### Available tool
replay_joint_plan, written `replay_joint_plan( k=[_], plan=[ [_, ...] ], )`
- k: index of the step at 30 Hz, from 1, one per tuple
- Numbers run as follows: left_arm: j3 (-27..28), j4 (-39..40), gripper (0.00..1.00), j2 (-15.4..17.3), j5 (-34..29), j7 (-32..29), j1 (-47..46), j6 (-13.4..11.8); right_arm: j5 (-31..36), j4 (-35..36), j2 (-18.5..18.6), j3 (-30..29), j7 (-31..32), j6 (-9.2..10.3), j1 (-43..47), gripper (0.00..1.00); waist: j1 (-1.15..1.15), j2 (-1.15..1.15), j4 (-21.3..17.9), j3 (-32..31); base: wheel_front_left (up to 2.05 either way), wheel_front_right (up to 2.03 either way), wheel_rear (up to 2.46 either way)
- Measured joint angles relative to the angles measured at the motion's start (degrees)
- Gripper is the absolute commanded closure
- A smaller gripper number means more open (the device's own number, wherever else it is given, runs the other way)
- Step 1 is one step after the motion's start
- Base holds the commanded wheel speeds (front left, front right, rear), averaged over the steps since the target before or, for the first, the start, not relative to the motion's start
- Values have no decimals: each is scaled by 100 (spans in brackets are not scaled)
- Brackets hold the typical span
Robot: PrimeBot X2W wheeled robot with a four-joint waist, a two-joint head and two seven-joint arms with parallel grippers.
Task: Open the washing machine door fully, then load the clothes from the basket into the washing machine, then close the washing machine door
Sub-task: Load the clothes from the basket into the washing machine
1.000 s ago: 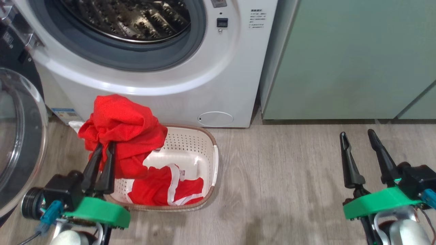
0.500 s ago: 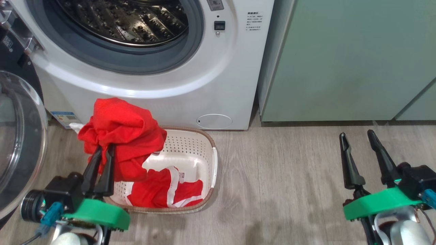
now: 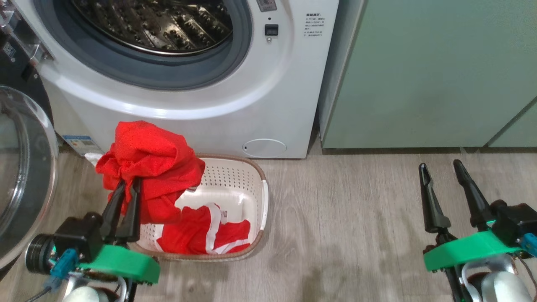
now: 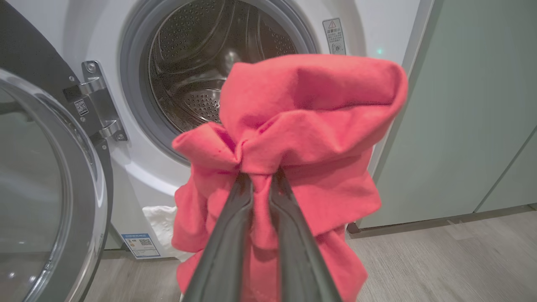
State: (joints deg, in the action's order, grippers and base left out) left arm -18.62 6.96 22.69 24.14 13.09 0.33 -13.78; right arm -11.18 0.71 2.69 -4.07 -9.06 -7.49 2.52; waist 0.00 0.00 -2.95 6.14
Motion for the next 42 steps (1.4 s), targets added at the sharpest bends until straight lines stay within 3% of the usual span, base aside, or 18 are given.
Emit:
replay_joint_plan(
  k=[10,15,22,34,42],
  plan=[
    [73,-269,100,-12,375,-189,-441,109,-44,178,0,69,-1,0,-148,0,0,0,-29,492,0,0,0],
    [312,-843,100,-73,704,-327,-1444,261,-41,243,0,126,-11,0,-482,0,2,0,-77,998,0,0,0],
    [396,-1917,100,-27,1038,-1002,-3103,705,9,269,0,208,-164,0,-940,0,2,0,-223,1789,0,0,0],
    [411,-3416,100,601,1270,-2786,-5803,1187,-394,-80,1,522,-512,0,-1563,0,1,0,-780,2901,0,0,0],
    [446,-3811,100,1150,1334,-3869,-7031,1258,-732,-68,1,676,-541,0,-1813,0,1,-1,-1246,3399,0,0,0]
  ],
)
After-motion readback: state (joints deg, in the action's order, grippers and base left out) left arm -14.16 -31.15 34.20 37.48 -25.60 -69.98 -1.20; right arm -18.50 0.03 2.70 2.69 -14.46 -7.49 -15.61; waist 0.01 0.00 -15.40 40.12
